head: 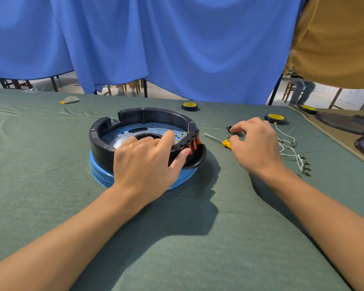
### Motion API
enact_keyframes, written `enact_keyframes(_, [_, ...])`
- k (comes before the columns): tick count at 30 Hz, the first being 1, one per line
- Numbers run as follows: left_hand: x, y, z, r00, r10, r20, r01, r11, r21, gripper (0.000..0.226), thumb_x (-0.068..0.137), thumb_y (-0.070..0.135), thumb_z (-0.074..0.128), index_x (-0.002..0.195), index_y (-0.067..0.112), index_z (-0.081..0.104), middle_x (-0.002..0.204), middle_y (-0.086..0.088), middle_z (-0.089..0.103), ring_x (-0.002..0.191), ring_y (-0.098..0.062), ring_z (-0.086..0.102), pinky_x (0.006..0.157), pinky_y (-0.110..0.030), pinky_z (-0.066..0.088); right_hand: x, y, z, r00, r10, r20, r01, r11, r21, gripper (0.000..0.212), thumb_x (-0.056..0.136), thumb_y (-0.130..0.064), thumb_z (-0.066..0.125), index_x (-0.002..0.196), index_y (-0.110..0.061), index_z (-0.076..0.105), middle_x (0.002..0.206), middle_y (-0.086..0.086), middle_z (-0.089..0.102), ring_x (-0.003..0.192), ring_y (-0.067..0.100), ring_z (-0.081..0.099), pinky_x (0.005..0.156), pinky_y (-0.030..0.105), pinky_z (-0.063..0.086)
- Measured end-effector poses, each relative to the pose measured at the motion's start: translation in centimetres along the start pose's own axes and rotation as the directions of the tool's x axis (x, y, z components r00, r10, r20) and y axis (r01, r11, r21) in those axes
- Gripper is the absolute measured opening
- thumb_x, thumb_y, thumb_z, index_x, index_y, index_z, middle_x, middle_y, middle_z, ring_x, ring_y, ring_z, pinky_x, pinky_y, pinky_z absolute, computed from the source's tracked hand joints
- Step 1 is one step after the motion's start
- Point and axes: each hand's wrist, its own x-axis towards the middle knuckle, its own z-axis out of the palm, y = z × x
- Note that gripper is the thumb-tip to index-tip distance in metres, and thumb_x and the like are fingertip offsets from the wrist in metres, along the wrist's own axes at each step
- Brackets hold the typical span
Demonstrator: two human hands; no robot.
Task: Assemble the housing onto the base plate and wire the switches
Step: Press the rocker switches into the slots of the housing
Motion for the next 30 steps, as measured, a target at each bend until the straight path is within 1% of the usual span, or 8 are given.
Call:
enact_keyframes(5, [0.2,-1.0,0.5,1.000,0.005,-0.030,-0.008,0.995,-0.095,0.035,0.081,0.048,0.060,0.065,0.017,0.059,0.043,0.005,0.052,0.040,-0.025,0.049,0.052,-0.023,0.022,4.5,1.0,1.1,0.981,0.029,0.194,0.022,0.966,-0.256,0.030,0.088,-0.022,0.053,0.114,-0.017,0.066,0.120,0.012,0.059,0.113,0.033,0.049,0.090,0.043,0.042])
enact_keyframes(10, [0.3,-4.4,1.2,0.997,0.000,-0.084,-0.033,0.918,-0.395,0.042,0.088,0.046,0.051,0.064,0.014,0.060,0.043,0.005,0.047,0.040,-0.026,0.044,0.056,-0.028,0.036,6.6,2.1,2.7,0.950,0.117,0.289,-0.004,0.931,-0.365,0.029,0.095,-0.023,0.045,0.114,-0.010,0.063,0.118,0.014,0.060,0.108,0.033,0.052,0.087,0.043,0.048])
enact_keyframes(14, [0.7,-5.0,1.0,0.998,-0.008,-0.056,-0.017,0.907,-0.421,0.044,0.093,0.044,0.043,0.068,0.013,0.061,0.053,0.005,0.053,0.050,-0.021,0.051,0.067,-0.039,0.043,6.4,0.7,3.1,0.989,0.056,0.135,-0.070,0.993,0.098,0.035,0.101,-0.031,0.041,0.116,-0.009,0.064,0.121,0.010,0.063,0.110,0.025,0.054,0.091,0.036,0.040])
enact_keyframes(17, [0.9,-3.4,0.0,0.995,0.033,-0.089,-0.063,0.936,-0.348,0.045,0.094,0.048,0.043,0.074,0.014,0.066,0.068,0.007,0.065,0.068,-0.022,0.061,0.075,-0.042,0.041,5.3,-2.0,2.9,0.963,0.007,0.269,-0.109,0.923,0.370,0.047,0.101,-0.044,0.041,0.140,-0.019,0.047,0.146,-0.001,0.046,0.134,0.016,0.039,0.110,0.033,0.029])
enact_keyframes(22, [0.2,0.6,-0.4,0.977,0.203,0.058,-0.197,0.976,-0.096,0.044,0.097,0.052,0.042,0.083,0.017,0.065,0.075,0.004,0.064,0.076,-0.024,0.060,0.076,-0.040,0.039,2.4,-5.5,3.6,0.895,-0.125,0.428,-0.126,0.850,0.511,0.046,0.106,-0.028,0.031,0.150,-0.016,0.032,0.161,-0.006,0.015,0.148,0.010,0.007,0.121,0.036,0.006])
enact_keyframes(25, [0.3,0.6,-0.3,0.955,0.242,0.171,-0.247,0.969,0.009,0.048,0.098,0.056,0.035,0.097,0.018,0.064,0.077,0.003,0.065,0.076,-0.025,0.059,0.078,-0.040,0.036,1.1,-6.4,3.4,0.906,-0.159,0.391,-0.031,0.899,0.438,0.047,0.107,-0.028,0.026,0.150,-0.009,0.030,0.162,-0.002,0.014,0.148,0.010,0.006,0.121,0.033,0.005])
enact_keyframes(27, [0.4,-0.2,-0.5,0.943,0.251,0.219,-0.256,0.967,-0.006,0.051,0.097,0.059,0.034,0.111,0.021,0.063,0.083,0.007,0.069,0.083,-0.022,0.061,0.082,-0.040,0.036,0.1,-6.3,2.8,0.907,-0.173,0.384,-0.004,0.908,0.418,0.049,0.106,-0.036,0.023,0.152,-0.017,0.028,0.161,-0.007,0.013,0.147,0.005,0.008,0.121,0.033,0.007])
enact_keyframes(30, [0.4,-1.6,-0.6,0.919,0.304,0.250,-0.297,0.953,-0.064,0.055,0.096,0.061,0.034,0.123,0.021,0.058,0.086,0.008,0.071,0.084,-0.020,0.064,0.082,-0.039,0.038,-1.0,-5.2,1.7,0.879,-0.258,0.400,0.114,0.931,0.348,0.050,0.104,-0.042,0.021,0.143,-0.022,0.044,0.160,-0.011,0.017,0.146,0.003,0.010,0.121,0.035,0.009])
